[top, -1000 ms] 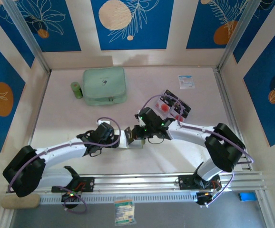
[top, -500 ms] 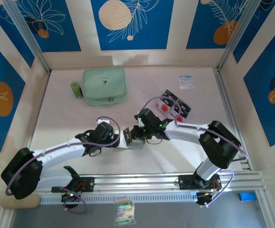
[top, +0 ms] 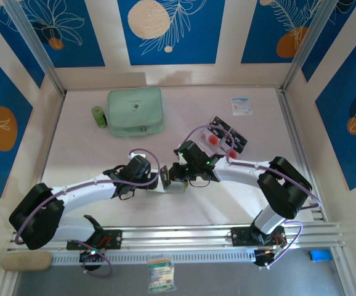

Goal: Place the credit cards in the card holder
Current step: Insert the credit card into the card slot.

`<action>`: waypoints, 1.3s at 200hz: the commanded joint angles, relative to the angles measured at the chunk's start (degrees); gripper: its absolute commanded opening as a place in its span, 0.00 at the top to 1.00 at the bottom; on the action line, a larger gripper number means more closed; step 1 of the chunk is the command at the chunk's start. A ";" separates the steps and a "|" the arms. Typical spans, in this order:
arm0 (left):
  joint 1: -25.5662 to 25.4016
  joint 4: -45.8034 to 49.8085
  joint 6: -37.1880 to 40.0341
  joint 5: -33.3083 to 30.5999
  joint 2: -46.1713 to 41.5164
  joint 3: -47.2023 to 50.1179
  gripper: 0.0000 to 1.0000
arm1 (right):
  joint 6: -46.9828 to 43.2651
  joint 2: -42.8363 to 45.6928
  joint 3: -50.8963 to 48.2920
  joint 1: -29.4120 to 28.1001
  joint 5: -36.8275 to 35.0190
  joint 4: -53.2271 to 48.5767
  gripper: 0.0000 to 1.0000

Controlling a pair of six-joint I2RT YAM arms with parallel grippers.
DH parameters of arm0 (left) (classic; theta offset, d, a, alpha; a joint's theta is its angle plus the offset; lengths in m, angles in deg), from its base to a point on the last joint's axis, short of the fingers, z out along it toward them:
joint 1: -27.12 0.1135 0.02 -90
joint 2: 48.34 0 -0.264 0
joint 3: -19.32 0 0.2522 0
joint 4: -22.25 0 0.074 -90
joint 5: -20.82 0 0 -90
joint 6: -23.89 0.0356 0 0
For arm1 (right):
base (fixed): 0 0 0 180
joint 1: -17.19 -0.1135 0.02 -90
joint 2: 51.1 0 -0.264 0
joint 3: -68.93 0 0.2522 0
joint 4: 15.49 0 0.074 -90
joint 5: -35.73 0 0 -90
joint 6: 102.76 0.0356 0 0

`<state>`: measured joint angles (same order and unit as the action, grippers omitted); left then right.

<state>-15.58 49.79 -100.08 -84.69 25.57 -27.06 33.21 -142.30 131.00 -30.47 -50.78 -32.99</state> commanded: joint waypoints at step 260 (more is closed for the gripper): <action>0.60 4.46 -4.57 -4.35 0.46 2.74 0.00 | 14.36 5.38 -21.28 -4.92 -15.07 35.73 1.00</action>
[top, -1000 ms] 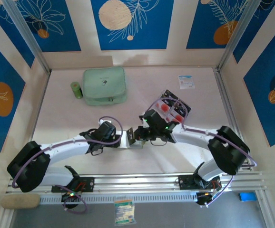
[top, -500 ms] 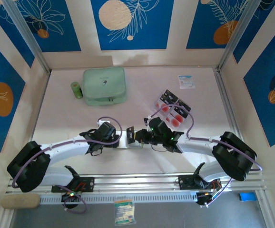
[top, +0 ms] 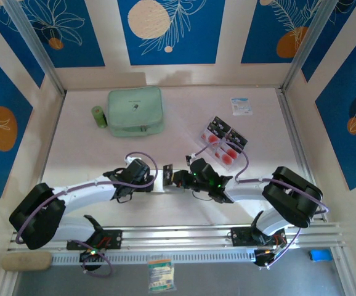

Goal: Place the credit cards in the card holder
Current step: Insert the credit card into the card slot.

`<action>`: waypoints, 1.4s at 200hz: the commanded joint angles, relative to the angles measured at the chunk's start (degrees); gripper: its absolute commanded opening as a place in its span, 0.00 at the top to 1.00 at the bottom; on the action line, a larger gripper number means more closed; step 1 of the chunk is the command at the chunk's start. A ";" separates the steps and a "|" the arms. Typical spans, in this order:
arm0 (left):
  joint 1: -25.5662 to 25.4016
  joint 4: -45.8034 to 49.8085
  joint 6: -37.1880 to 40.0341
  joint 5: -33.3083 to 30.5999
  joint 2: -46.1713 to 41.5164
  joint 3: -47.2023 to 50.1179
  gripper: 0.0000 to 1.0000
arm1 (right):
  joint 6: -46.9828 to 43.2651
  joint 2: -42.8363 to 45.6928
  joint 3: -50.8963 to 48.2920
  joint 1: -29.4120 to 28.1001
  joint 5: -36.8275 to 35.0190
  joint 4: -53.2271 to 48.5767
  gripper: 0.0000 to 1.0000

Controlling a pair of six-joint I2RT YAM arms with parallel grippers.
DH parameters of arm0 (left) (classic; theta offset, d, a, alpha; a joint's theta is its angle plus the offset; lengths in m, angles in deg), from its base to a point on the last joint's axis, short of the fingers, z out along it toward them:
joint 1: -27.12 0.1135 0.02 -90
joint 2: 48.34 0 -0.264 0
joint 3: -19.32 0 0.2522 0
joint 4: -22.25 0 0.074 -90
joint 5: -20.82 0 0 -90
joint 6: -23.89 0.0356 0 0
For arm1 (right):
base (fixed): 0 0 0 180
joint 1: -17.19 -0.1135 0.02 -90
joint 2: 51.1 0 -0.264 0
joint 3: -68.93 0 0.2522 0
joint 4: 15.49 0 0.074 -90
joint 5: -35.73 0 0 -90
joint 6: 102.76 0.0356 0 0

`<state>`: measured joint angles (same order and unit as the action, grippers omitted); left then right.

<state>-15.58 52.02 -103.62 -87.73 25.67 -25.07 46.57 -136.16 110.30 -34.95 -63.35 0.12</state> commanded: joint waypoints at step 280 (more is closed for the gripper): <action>0.62 1.72 -1.53 -1.28 -0.36 1.45 0.00 | 5.80 -6.70 -2.71 -1.13 -0.87 9.04 1.00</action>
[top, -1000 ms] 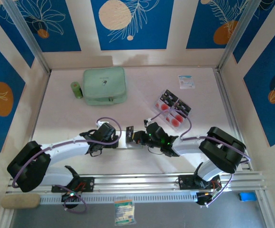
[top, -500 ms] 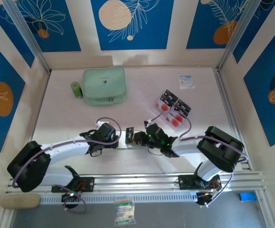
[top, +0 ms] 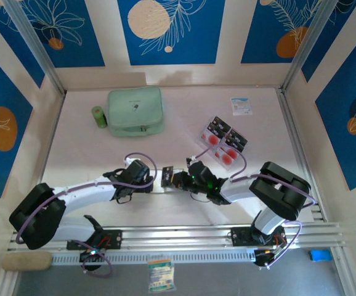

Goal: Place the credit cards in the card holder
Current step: Insert the credit card into the card slot.

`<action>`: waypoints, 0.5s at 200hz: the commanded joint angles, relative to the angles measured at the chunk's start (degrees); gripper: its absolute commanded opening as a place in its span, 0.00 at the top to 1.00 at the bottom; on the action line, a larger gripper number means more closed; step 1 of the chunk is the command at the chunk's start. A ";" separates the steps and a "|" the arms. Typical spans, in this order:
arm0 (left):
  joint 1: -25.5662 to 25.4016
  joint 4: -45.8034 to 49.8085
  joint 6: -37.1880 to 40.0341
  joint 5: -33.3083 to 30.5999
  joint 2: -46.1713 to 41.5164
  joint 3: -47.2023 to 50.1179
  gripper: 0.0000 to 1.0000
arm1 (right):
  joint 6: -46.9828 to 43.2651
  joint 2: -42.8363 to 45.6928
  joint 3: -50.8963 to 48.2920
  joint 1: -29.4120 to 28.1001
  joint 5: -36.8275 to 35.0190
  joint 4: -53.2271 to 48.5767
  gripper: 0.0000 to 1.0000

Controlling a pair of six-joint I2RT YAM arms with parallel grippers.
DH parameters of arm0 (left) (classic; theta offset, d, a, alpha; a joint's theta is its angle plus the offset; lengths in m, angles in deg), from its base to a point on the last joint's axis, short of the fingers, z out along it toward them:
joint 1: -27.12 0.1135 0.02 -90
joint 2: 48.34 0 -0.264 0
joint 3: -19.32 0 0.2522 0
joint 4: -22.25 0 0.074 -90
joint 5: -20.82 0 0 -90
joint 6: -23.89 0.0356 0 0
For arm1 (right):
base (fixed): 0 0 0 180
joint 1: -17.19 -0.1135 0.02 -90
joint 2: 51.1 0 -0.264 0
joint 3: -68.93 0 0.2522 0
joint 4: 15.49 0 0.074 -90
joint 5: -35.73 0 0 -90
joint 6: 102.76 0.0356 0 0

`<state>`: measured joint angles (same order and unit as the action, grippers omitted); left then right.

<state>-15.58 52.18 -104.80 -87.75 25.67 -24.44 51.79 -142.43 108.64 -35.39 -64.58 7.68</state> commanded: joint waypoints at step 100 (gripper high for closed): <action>0.59 1.52 -0.52 -1.23 -0.51 0.99 0.00 | 1.63 0.80 -3.28 -2.25 -2.27 2.08 1.00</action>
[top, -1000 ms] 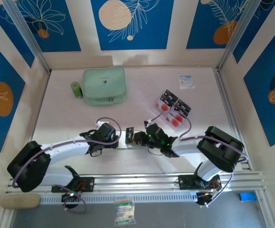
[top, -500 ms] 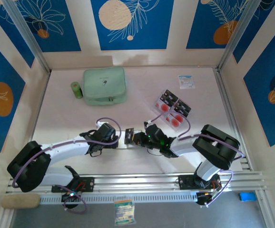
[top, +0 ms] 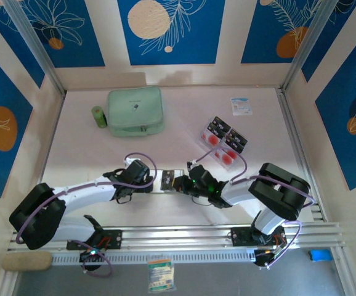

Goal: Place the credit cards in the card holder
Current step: Insert the credit card into the card slot.

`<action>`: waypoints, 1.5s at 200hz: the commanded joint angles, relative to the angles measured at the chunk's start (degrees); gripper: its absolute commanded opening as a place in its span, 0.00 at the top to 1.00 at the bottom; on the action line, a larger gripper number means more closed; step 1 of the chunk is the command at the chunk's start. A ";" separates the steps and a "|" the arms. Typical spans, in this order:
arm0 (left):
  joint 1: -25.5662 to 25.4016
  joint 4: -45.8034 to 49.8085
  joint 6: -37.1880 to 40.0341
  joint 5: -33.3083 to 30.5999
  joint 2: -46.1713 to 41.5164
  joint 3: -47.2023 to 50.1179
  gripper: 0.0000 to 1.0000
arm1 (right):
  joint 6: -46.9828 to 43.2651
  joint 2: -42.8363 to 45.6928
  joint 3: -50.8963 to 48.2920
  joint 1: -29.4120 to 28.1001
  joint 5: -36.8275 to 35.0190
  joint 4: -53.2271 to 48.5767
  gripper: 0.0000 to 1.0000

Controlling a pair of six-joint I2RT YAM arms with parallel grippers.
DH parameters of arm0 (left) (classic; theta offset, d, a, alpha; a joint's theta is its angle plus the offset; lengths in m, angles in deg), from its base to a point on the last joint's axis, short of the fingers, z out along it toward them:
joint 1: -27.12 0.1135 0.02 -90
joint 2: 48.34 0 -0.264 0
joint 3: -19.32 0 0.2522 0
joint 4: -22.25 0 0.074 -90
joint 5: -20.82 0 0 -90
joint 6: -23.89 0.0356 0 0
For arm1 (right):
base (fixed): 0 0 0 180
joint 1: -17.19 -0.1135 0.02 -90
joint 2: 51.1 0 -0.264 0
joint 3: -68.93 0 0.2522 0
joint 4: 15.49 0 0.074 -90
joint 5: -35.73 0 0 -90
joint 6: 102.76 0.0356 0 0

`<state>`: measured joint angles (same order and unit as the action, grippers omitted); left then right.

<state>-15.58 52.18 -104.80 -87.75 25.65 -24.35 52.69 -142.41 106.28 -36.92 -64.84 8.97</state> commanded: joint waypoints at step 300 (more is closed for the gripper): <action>0.60 1.25 -0.69 -1.04 -0.60 1.17 0.00 | 0.28 -2.40 1.27 1.76 -0.85 7.16 1.00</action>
<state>-15.58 52.15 -104.82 -87.73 25.65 -24.04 52.27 -144.11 107.35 -34.34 -65.65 13.84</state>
